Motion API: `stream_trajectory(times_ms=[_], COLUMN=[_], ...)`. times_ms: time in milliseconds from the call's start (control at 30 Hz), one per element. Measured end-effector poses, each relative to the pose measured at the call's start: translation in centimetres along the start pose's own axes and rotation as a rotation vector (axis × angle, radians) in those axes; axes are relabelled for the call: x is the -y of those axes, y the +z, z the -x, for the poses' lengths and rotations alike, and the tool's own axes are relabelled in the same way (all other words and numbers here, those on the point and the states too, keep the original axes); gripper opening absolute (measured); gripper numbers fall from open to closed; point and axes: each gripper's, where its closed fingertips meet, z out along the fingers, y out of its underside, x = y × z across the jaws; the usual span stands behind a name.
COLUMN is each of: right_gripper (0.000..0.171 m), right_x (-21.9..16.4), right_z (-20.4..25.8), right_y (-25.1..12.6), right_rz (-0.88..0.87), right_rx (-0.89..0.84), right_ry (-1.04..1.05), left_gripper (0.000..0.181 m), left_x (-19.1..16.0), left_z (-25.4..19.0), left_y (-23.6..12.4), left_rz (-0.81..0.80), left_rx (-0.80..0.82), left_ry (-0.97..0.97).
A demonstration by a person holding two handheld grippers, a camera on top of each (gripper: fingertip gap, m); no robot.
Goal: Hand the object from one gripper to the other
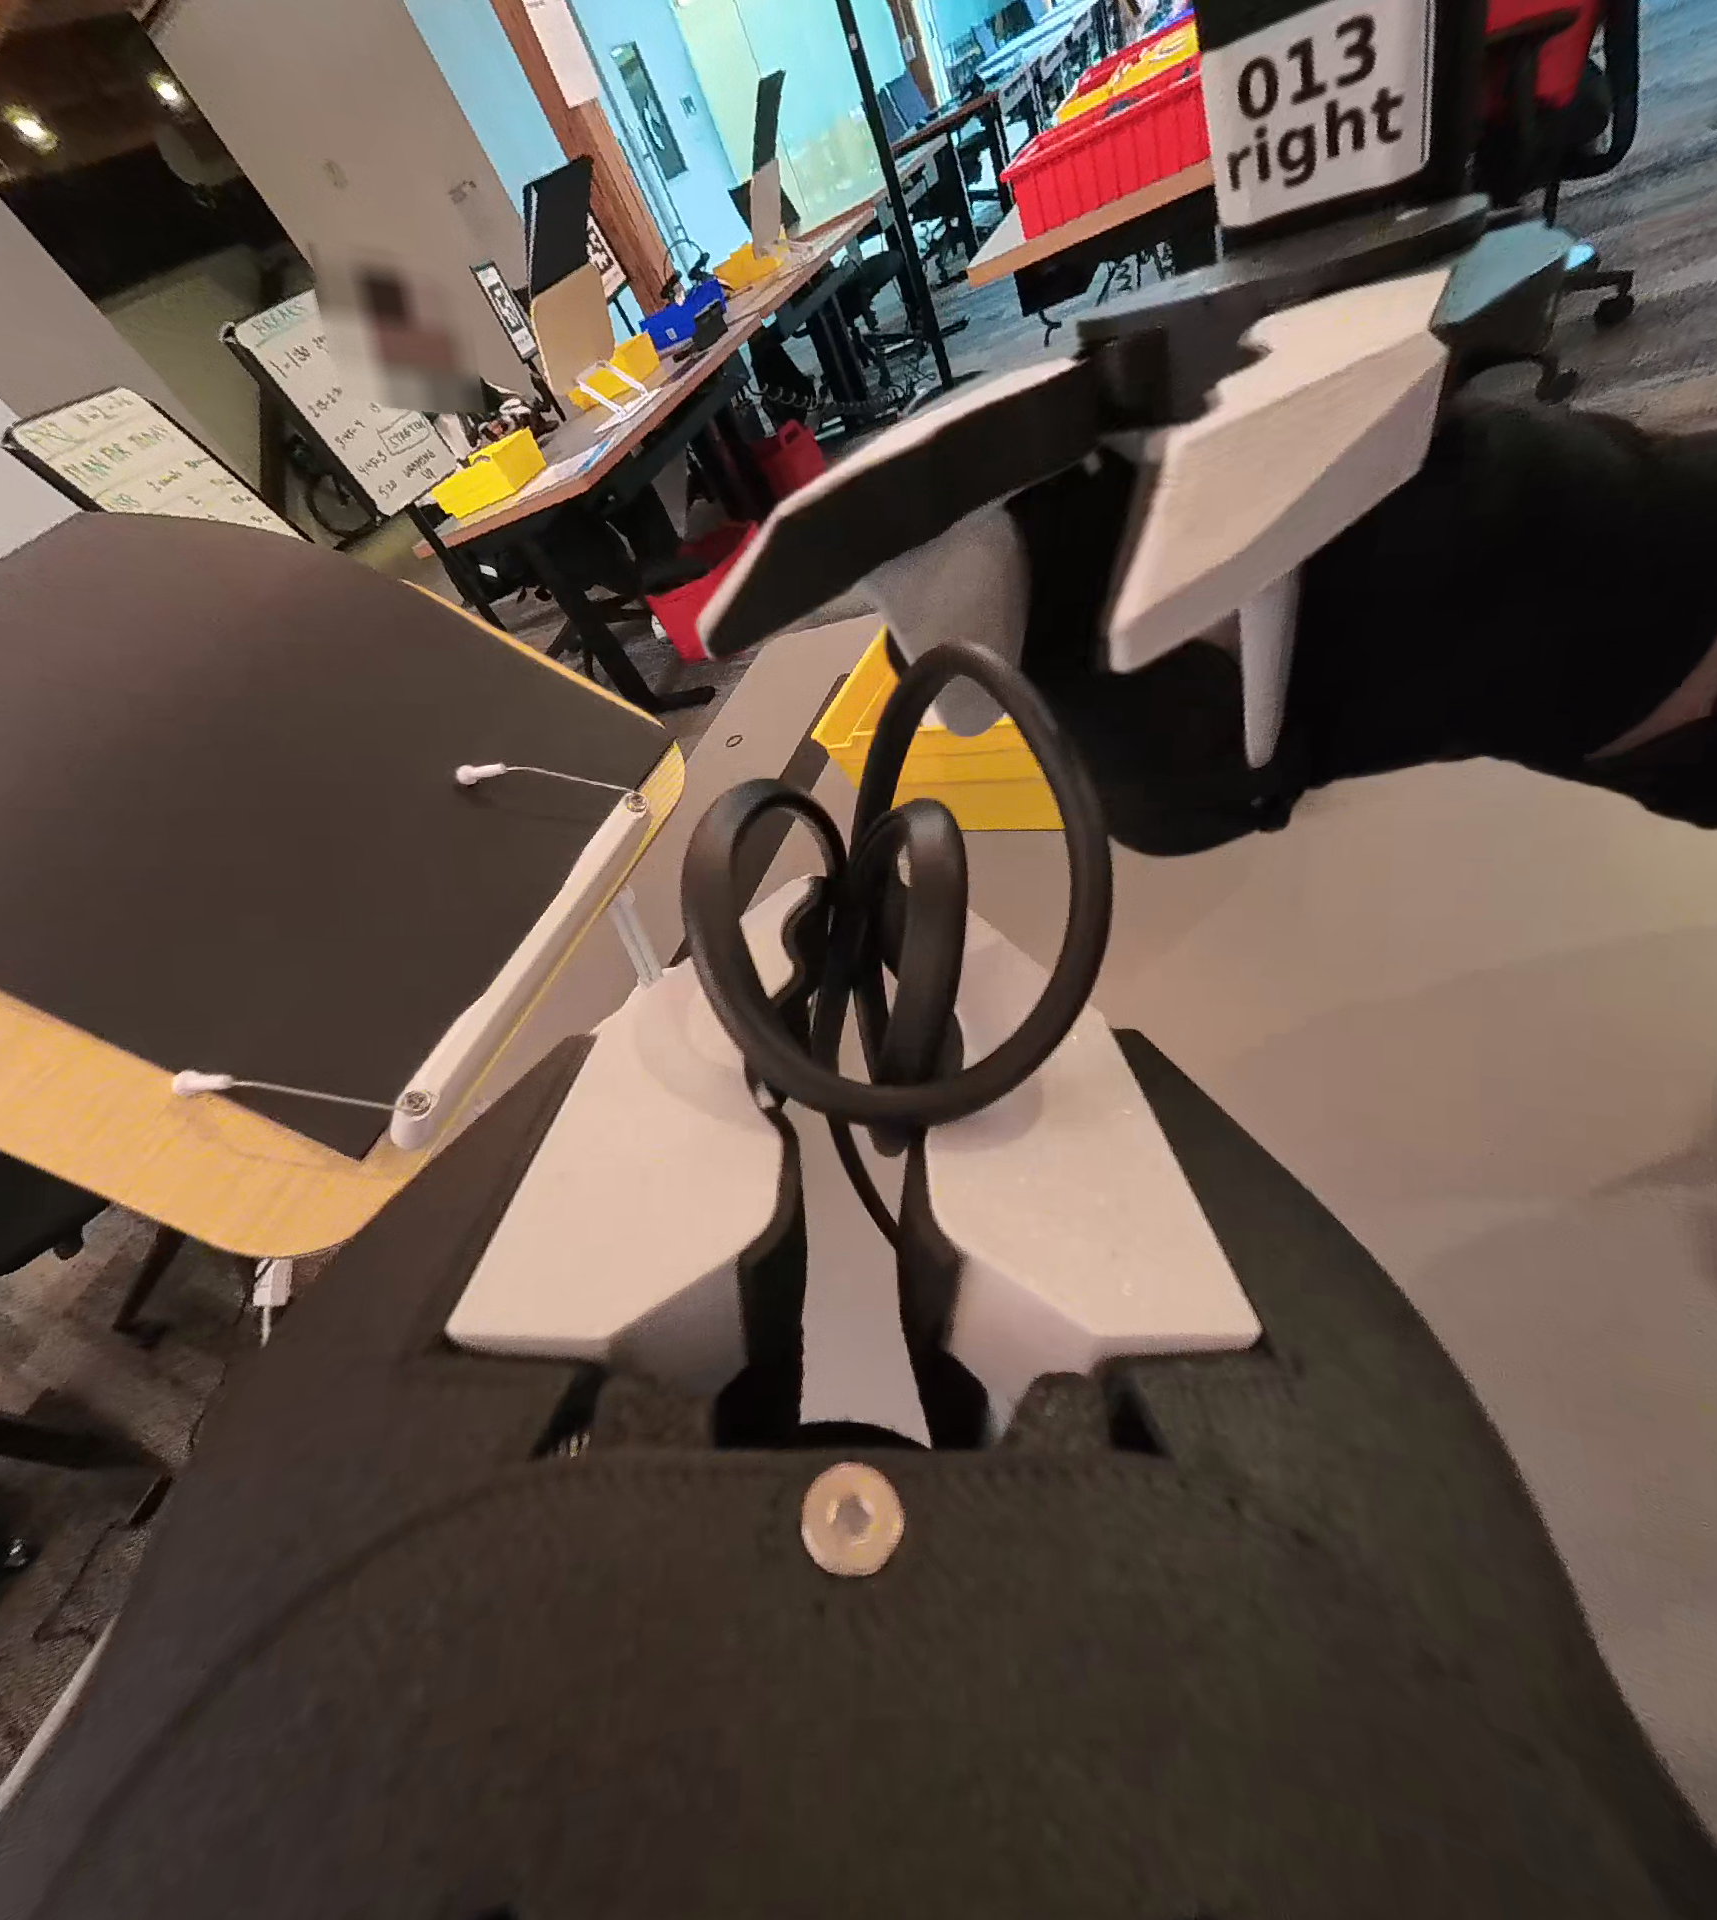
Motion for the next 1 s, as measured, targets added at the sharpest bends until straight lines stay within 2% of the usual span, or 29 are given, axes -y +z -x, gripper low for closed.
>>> stream_trajectory(times_ms=[100,167,233,300,433,500,567,767,900,1000], right_gripper=[0.064,0.068,0.065,0.065,0.065,0.058,0.041,0.008,0.006,0.005], right_x=[-0.4,-1.0,-1.7,-2.1,-3.2,-3.8,-4.4,-5.6,-5.2,-4.0], right_z=[0.2,0.8,1.8,2.2,2.7,2.9,3.5,3.9,3.6,3.2], right_y=[-0.4,-0.3,-0.2,0.0,0.4,0.4,0.3,0.0,0.0,-0.2], right_rz=[0.051,0.110,0.181,0.238,0.317,0.348,0.382,0.460,0.451,0.375], right_rx=[0.016,0.025,0.036,0.018,0.018,0.029,0.072,0.095,0.069,0.053], right_ry=[-0.039,-0.115,-0.244,-0.354,-0.418,-0.439,-0.452,-0.554,-0.568,-0.502], left_gripper=[0.007,0.006,0.006,0.006,0.006,0.007,0.007,0.007,0.008,0.007], left_x=[0.0,-0.3,-0.6,-0.9,-2.4,-2.8,-3.1,-3.4,-3.2,-2.6], left_z=[0.3,0.5,0.2,-0.5,-2.1,-2.9,-3.5,-3.6,-3.7,-3.4], left_y=[-0.2,-0.2,-0.2,-0.1,0.1,0.1,0.1,0.0,0.1,0.1], left_rz=[0.006,0.044,0.085,0.126,0.244,0.287,0.311,0.335,0.315,0.270], left_rx=[0.017,0.048,0.051,0.021,-0.023,-0.033,-0.049,-0.060,-0.071,-0.069], left_ry=[0.017,0.066,0.117,0.155,0.324,0.395,0.446,0.448,0.422,0.365])
